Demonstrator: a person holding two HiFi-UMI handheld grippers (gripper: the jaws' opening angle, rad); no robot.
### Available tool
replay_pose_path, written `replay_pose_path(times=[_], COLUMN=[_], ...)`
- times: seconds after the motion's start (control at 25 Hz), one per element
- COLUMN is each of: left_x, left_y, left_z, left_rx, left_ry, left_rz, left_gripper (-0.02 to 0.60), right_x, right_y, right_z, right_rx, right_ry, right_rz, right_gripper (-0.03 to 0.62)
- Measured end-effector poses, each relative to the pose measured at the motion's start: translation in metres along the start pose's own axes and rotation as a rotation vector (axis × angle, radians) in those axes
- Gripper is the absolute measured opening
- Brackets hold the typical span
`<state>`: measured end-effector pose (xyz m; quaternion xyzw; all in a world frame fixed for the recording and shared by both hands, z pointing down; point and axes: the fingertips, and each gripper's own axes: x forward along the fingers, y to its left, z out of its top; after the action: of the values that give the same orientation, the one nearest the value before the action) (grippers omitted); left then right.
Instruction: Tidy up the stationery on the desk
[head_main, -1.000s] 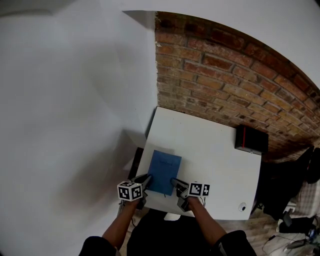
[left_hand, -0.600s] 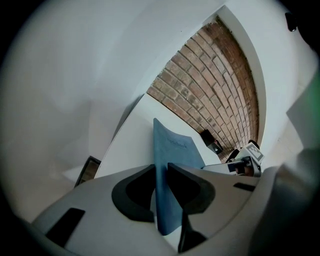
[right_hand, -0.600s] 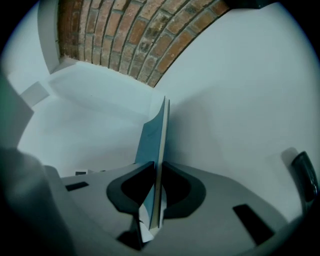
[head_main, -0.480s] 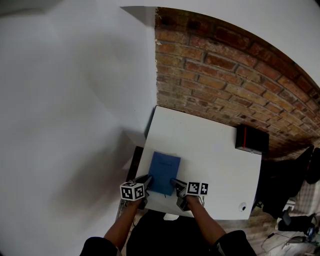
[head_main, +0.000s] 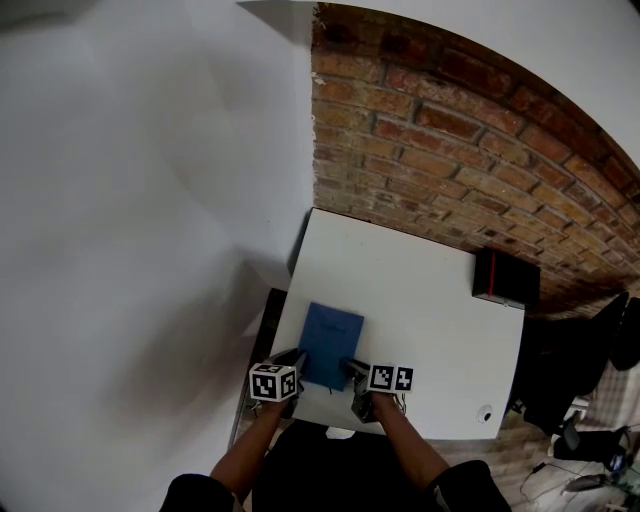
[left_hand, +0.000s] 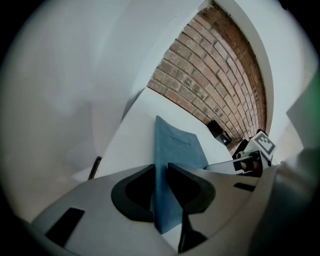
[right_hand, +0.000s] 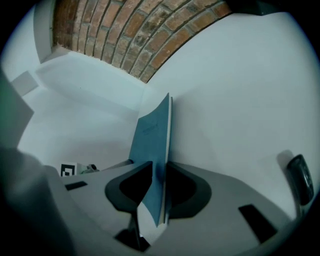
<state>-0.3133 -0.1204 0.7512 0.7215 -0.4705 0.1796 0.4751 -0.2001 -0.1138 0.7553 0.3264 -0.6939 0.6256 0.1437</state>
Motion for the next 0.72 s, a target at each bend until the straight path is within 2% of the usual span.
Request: replay_pose_path(times=[0.12, 0.28, 0.4, 0.56, 0.72], left_x=[0.000, 0.000, 0.000, 0.000, 0.001], left_y=[0.001, 0.001, 0.003, 0.003, 0.004], left_z=[0.000, -0.001, -0.001, -0.001, -0.001], left_rx=[0.001, -0.012, -0.015, -0.013, -0.010], left_ry=[0.005, 0.004, 0.002, 0.000, 0.002], left_rz=[0.015, 0.019, 0.026, 0.026, 0.024], left_gripper=[0.078, 0.081, 0.083, 0.084, 0.084], right_x=[-0.001, -0.017, -0.027, -0.015, 0.001], right_y=[0.001, -0.001, 0.015, 0.029, 0.025], right_z=[-0.002, 0.010, 0.022, 0.018, 0.009], right_rx=[-0.029, -0.088, -0.255, -0.523, -0.635], right_ry=[0.014, -0.066, -0.116, -0.067, 0.009], right_rz=[-0.017, -0.076, -0.080, -0.121, -0.168], right_gripper=[0.121, 0.126, 0.124, 0.078, 0.066])
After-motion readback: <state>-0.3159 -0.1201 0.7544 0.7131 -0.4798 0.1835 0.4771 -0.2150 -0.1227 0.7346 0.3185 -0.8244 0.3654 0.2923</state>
